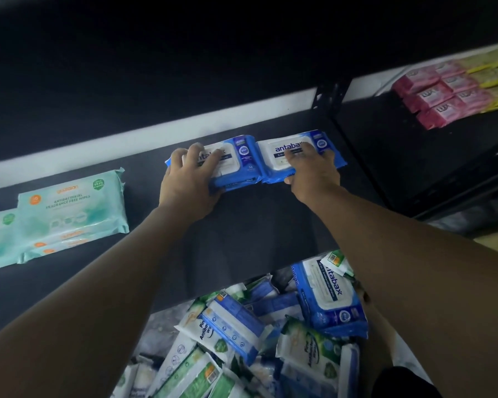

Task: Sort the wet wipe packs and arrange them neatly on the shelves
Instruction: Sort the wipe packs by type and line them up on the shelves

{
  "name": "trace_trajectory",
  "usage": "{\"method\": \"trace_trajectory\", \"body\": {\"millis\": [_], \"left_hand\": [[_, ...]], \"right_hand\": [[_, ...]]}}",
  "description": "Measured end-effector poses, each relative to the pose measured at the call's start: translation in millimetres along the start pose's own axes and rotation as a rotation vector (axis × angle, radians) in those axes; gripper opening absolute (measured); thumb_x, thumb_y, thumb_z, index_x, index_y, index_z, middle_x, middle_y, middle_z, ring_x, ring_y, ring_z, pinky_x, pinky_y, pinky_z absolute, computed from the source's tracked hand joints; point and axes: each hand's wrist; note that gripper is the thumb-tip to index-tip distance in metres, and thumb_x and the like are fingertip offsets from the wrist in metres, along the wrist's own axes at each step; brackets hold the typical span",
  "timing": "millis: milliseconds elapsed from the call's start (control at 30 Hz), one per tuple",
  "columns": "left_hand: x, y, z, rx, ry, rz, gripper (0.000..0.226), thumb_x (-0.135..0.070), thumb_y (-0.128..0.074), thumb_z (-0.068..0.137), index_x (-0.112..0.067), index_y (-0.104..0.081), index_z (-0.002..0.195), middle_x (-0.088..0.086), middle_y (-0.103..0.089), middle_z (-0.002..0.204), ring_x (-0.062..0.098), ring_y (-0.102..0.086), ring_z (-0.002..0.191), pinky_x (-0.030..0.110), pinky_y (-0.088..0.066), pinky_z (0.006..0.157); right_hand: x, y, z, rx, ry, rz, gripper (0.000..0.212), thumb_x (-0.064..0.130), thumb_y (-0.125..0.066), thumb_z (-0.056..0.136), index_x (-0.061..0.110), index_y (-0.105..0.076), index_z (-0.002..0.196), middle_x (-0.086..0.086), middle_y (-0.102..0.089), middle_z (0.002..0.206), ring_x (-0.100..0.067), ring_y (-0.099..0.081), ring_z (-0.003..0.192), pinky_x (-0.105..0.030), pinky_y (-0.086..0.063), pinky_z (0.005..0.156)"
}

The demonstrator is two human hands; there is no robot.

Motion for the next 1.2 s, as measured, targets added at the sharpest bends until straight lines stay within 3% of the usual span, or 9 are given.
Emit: {"method": "trace_trajectory", "body": {"millis": [167,367,600,767,833,933,1000,1133,1200], "left_hand": [[1,-3,-3,0.030,0.004,-0.033,0.077,-0.043,-0.076,0.080,-0.028,-0.040,0.146,0.011,-0.037,0.145,0.044,-0.035,0.130,0.060,-0.050,0.092],[-17,19,-42,0.008,0.113,-0.157,0.090,-0.035,-0.069,0.079,-0.022,-0.026,0.157,0.020,-0.025,0.159,0.049,-0.022,0.145,0.055,-0.021,0.122],[-49,47,-180,-0.083,0.155,-0.432,0.057,-0.011,-0.058,0.076,-0.012,-0.056,0.133,0.011,-0.054,0.122,0.034,-0.051,0.107,0.045,-0.044,0.098],[-65,52,-256,0.190,0.277,-0.475,0.056,-0.019,-0.054,0.072,-0.018,-0.062,0.127,0.008,-0.065,0.112,0.031,-0.060,0.100,0.042,-0.054,0.087],[-69,53,-275,0.378,0.304,-0.472,0.061,-0.027,-0.051,0.075,-0.022,-0.058,0.135,0.007,-0.065,0.121,0.029,-0.063,0.106,0.041,-0.054,0.092],[-74,57,-290,0.580,0.300,-0.410,0.057,-0.034,-0.046,0.082,-0.024,-0.056,0.137,0.006,-0.064,0.125,0.027,-0.061,0.114,0.034,-0.050,0.094],[-75,57,-295,0.598,0.252,-0.357,0.053,-0.035,-0.043,0.080,-0.021,-0.065,0.126,0.006,-0.066,0.122,0.028,-0.062,0.114,0.032,-0.048,0.093],[-73,40,-300,0.609,0.216,-0.312,0.062,-0.042,-0.043,0.077,-0.026,-0.065,0.132,0.002,-0.060,0.132,0.026,-0.058,0.121,0.036,-0.049,0.101],[-79,32,-299,0.624,0.199,-0.298,0.057,-0.045,-0.048,0.082,-0.026,-0.064,0.133,0.003,-0.058,0.131,0.027,-0.054,0.122,0.039,-0.048,0.102]], "right_hand": [[-3,-4,0,0.018,0.015,0.000,0.072,0.031,-0.067,0.094,0.035,-0.028,0.155,0.004,-0.022,0.157,-0.040,-0.024,0.137,-0.048,-0.051,0.097],[-11,-6,-39,0.007,-0.046,0.128,0.093,0.031,-0.067,0.088,0.028,-0.006,0.158,0.008,-0.015,0.165,-0.040,-0.018,0.144,-0.056,-0.036,0.110],[-25,-30,-154,-0.091,-0.091,0.112,0.052,0.020,-0.068,0.074,0.019,-0.057,0.125,-0.008,-0.056,0.122,-0.035,-0.048,0.115,-0.046,-0.044,0.090],[-32,-22,-233,0.244,-0.192,0.258,0.019,0.029,-0.061,0.073,0.031,-0.047,0.086,0.000,-0.056,0.094,-0.028,-0.061,0.086,-0.036,-0.053,0.076],[-38,-12,-269,0.226,-0.204,0.169,0.032,0.043,-0.054,0.066,0.036,-0.052,0.097,0.006,-0.062,0.090,-0.025,-0.061,0.082,-0.035,-0.052,0.080],[-51,-6,-302,0.317,-0.185,0.110,0.043,0.042,-0.060,0.083,0.033,-0.056,0.126,-0.006,-0.062,0.121,-0.030,-0.058,0.110,-0.027,-0.039,0.082],[-59,-14,-305,0.399,-0.195,0.293,0.051,0.029,-0.063,0.086,0.020,-0.054,0.136,-0.012,-0.059,0.130,-0.029,-0.059,0.114,-0.030,-0.048,0.087],[-87,-51,-283,0.442,-0.203,0.395,0.055,0.041,-0.059,0.076,0.026,-0.054,0.129,-0.009,-0.062,0.122,-0.026,-0.064,0.098,-0.034,-0.057,0.075],[-81,-46,-278,0.437,-0.203,0.385,0.062,0.051,-0.058,0.079,0.029,-0.047,0.136,-0.009,-0.059,0.128,-0.028,-0.062,0.106,-0.041,-0.056,0.087]]}}
Point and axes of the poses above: each hand's wrist, its own z-axis towards the middle knuckle, its own y-axis out of the back of the hand, x = y × z
